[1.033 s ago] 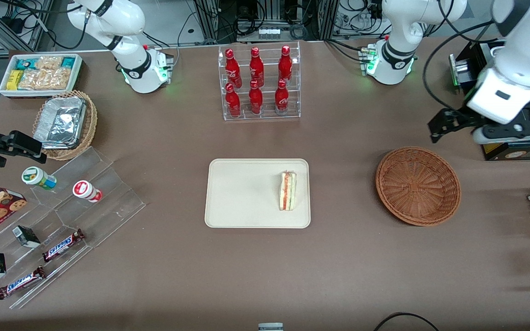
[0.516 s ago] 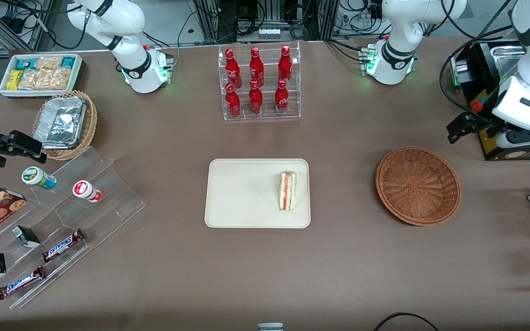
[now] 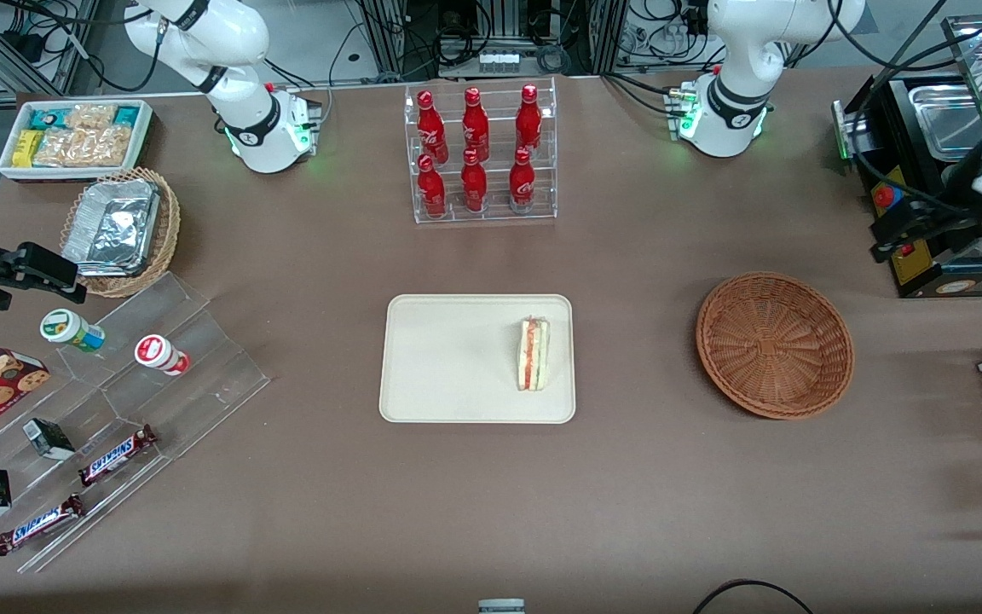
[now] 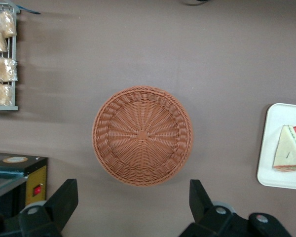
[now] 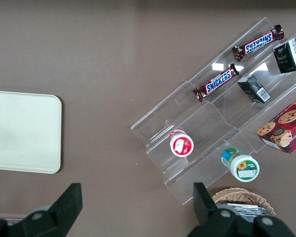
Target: Place sandwich from basket to tray
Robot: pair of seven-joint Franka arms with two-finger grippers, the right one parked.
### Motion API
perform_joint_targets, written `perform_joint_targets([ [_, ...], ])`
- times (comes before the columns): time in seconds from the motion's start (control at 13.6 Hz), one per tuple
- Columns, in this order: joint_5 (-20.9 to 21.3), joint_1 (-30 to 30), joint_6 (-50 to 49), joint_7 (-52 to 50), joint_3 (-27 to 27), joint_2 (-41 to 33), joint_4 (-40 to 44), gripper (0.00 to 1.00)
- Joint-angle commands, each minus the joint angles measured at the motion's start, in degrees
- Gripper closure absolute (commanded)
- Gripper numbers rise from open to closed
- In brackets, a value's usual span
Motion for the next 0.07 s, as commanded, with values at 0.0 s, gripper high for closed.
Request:
perform_joint_targets([
  [0.0, -1.0, 0.3, -1.3, 2.6, 0.0, 0.5, 1.4, 0.0],
])
